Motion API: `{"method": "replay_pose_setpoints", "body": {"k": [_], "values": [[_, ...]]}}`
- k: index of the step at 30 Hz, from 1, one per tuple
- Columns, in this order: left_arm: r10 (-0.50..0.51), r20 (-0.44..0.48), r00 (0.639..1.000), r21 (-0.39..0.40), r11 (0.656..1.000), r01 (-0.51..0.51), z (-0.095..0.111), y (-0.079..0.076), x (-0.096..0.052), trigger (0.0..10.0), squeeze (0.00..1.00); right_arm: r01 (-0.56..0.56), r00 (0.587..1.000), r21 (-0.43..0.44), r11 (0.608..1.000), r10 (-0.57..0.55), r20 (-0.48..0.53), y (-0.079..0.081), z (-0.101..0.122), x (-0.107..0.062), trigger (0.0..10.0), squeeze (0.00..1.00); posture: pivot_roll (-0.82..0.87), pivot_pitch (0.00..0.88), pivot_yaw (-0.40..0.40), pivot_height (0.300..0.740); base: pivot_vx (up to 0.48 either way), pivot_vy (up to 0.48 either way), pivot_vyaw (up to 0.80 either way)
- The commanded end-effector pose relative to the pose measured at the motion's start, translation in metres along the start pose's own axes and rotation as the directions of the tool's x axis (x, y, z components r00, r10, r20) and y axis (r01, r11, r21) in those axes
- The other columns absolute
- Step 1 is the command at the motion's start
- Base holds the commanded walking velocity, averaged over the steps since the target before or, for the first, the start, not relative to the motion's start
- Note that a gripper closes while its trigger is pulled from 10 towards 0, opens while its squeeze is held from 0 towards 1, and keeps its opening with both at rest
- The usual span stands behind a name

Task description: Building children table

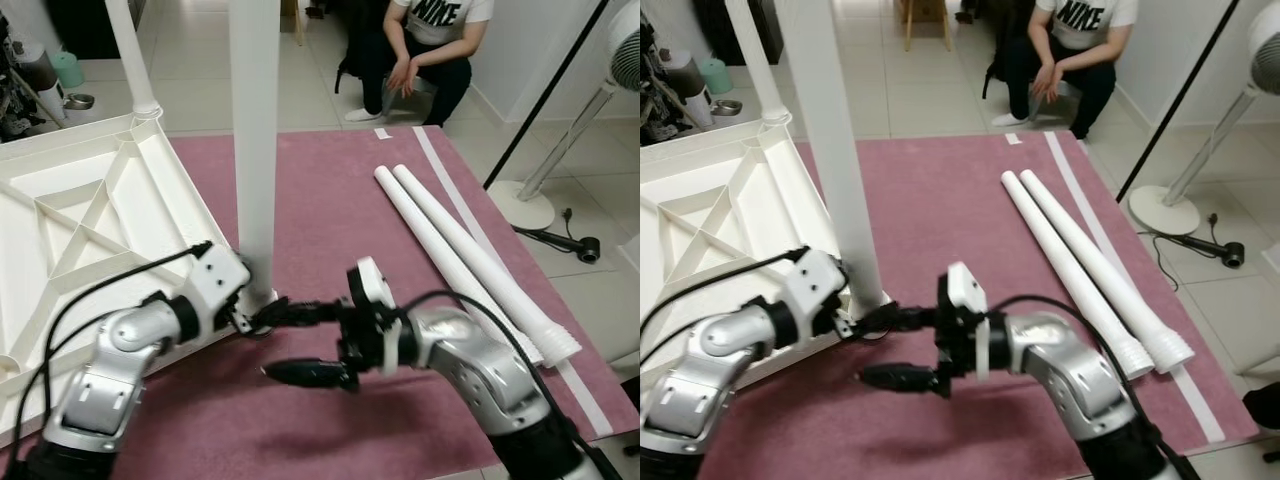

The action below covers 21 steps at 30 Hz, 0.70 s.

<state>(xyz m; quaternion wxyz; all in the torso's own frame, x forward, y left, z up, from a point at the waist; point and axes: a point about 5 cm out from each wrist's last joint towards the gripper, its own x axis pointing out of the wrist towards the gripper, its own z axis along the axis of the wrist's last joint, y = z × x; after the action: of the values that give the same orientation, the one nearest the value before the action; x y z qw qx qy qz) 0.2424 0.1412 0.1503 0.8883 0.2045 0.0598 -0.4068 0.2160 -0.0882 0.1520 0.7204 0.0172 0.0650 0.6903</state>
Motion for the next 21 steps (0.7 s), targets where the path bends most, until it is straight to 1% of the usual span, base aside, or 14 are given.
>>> {"method": "replay_pose_setpoints", "body": {"k": [1,2,4,5,14,16,17,18,19,20,21], "values": [[0.013,-0.049,0.999,0.043,0.999,-0.011,-0.008,0.006,-0.012,10.0,0.0,0.05,0.998,-0.009,0.999,-0.051,-0.03,-0.001,-0.005,-0.007,10.0,0.0,0.1,0.0,0.001,0.74,0.0,0.0,0.0],[0.013,-0.049,0.999,0.043,0.999,-0.011,-0.008,0.006,-0.012,10.0,0.0,0.05,0.998,-0.009,0.999,-0.051,-0.03,-0.001,-0.005,-0.007,10.0,0.0,0.1,0.0,0.001,0.74,0.0,0.0,0.0],[0.086,-0.095,0.992,0.09,0.993,-0.077,-0.013,0.019,-0.026,10.0,0.0,0.1,0.995,-0.012,0.995,-0.1,0.015,-0.006,0.004,-0.005,10.0,0.0,0.1,0.0,0.008,0.74,0.0,0.0,0.0],[0.108,-0.1,0.989,0.098,0.99,-0.098,-0.013,0.023,-0.028,10.0,0.0,0.101,0.994,-0.013,0.995,-0.101,0.033,-0.007,0.009,-0.003,10.0,0.0,0.1,0.0,0.009,0.74,0.0,0.0,0.0],[0.108,-0.1,0.989,0.098,0.99,-0.098,-0.013,0.023,-0.028,10.0,0.0,0.101,0.994,-0.013,0.995,-0.101,0.033,-0.007,0.009,-0.003,10.0,0.0,0.1,0.0,0.009,0.74,0.0,0.0,0.0],[0.122,-0.1,0.987,0.103,0.988,-0.112,-0.013,0.026,-0.03,10.0,0.0,0.095,0.995,-0.016,0.995,-0.094,0.044,-0.006,0.013,0.0,10.0,0.0,0.1,0.0,0.009,0.74,0.0,0.0,0.0],[0.154,-0.134,0.979,0.131,0.982,-0.136,-0.013,0.036,-0.053,10.0,0.0,0.039,0.999,-0.027,0.999,-0.038,0.033,-0.01,0.011,0.015,10.0,0.0,0.15,0.0,-0.036,0.74,0.0,0.0,0.0],[0.154,-0.134,0.979,0.131,0.982,-0.136,-0.013,0.036,-0.053,10.0,0.0,0.039,0.999,-0.027,0.999,-0.038,0.033,-0.01,0.011,0.015,10.0,0.0,0.15,0.0,-0.036,0.74,0.0,0.0,0.0],[0.169,-0.16,0.972,0.159,0.977,-0.144,-0.013,0.041,-0.071,10.0,0.0,-0.003,1.0,-0.038,0.999,0.004,0.018,-0.013,0.009,0.026,10.0,0.0,0.15,0.0,-0.036,0.74,0.0,0.0,0.0],[0.169,-0.16,0.972,0.159,0.977,-0.144,-0.013,0.041,-0.071,10.0,0.0,-0.003,1.0,-0.038,0.999,0.004,0.018,-0.013,0.009,0.026,10.0,0.0,0.15,0.0,-0.036,0.74,0.0,0.0,0.0],[0.186,-0.19,0.964,0.185,0.971,-0.151,-0.011,0.044,-0.086,10.0,0.0,-0.016,1.0,-0.054,0.998,0.017,0.012,-0.018,0.008,0.038,10.0,0.0,0.15,0.0,-0.044,0.74,0.0,0.0,0.0]]}}
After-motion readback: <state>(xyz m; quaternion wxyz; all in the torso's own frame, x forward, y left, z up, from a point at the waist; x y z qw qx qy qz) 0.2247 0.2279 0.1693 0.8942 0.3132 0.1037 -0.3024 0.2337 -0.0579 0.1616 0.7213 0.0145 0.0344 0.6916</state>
